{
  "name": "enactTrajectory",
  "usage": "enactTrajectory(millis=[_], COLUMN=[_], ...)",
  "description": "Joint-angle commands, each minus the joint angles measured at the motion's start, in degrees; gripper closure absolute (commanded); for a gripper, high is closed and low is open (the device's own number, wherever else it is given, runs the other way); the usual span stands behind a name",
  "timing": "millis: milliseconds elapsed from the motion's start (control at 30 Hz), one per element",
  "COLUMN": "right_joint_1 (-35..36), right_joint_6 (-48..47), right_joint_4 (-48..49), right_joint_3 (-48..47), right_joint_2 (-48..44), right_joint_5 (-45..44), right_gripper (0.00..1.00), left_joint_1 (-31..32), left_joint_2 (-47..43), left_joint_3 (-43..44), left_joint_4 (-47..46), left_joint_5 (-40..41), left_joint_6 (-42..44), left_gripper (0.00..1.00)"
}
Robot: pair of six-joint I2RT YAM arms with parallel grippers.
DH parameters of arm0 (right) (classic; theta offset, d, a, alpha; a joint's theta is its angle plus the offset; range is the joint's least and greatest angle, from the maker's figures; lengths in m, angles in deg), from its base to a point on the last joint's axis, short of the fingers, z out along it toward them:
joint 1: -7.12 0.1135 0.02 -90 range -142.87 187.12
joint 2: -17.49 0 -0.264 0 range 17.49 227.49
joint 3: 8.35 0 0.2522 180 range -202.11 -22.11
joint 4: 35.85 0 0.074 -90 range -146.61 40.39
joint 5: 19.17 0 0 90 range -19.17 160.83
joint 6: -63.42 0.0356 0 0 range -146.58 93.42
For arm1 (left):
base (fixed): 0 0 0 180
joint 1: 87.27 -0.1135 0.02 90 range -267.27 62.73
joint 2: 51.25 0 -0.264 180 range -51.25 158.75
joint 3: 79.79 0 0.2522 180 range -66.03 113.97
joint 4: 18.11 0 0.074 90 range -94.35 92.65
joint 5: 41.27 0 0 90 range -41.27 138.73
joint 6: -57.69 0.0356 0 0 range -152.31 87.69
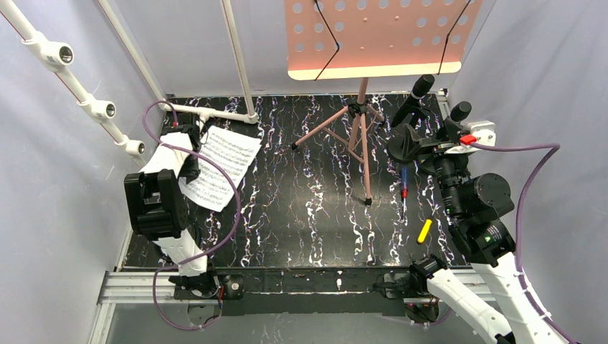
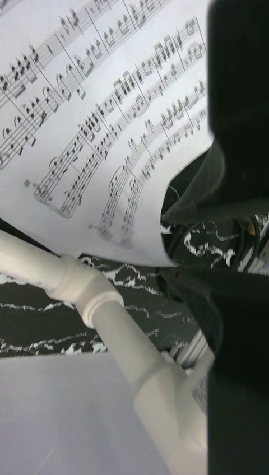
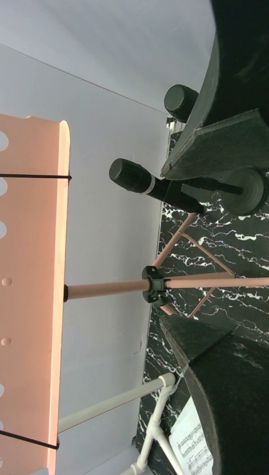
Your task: Pack up the instrument practice props
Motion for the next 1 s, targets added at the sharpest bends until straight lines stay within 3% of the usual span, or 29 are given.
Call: enactTrajectory(millis=[0, 100, 233, 400, 667, 967], right_joint_1=[0.31, 0.32, 0.33, 0.28, 0.28, 0.29], right_joint_6=[0.55, 0.67, 0.75, 0.76, -0.42, -1.73], right_joint_4=[0.38, 0.14, -0.52, -2.73, -5.39, -9.97], right_joint_3=[-1.48, -1.63, -1.76, -1.94, -2.41, -3.48], right_joint_2=[0.5, 0.74, 1.23, 1.24, 0.45, -0.57], right_joint_5=[0.33, 0.54, 1.0, 0.59, 1.26, 4.31], right_gripper=[0.01, 0.01, 0.01, 0.01, 0.01, 0.01], left_joint_1=[-0.53, -0.46, 0.82, 9.48, 21.42, 22.45], left_joint_2=[-1.2, -3.41, -6.47, -9.05, 0.58, 13.17], left_joint_3=[-0.2, 0.6, 1.37, 0.06, 3.39, 11.28], left_joint_4=[-0.88, -0.93, -0.57, -2.47, -5.1, -8.63], left_joint_5=[-3.55, -6.34, -10.34, -14.04, -14.26, -12.93], left_joint_6=[-2.87, -2.79, -2.14, 0.84, 4.47, 5.03], left_gripper=[0.57, 0.42, 0.3, 0.14, 0.05, 0.05])
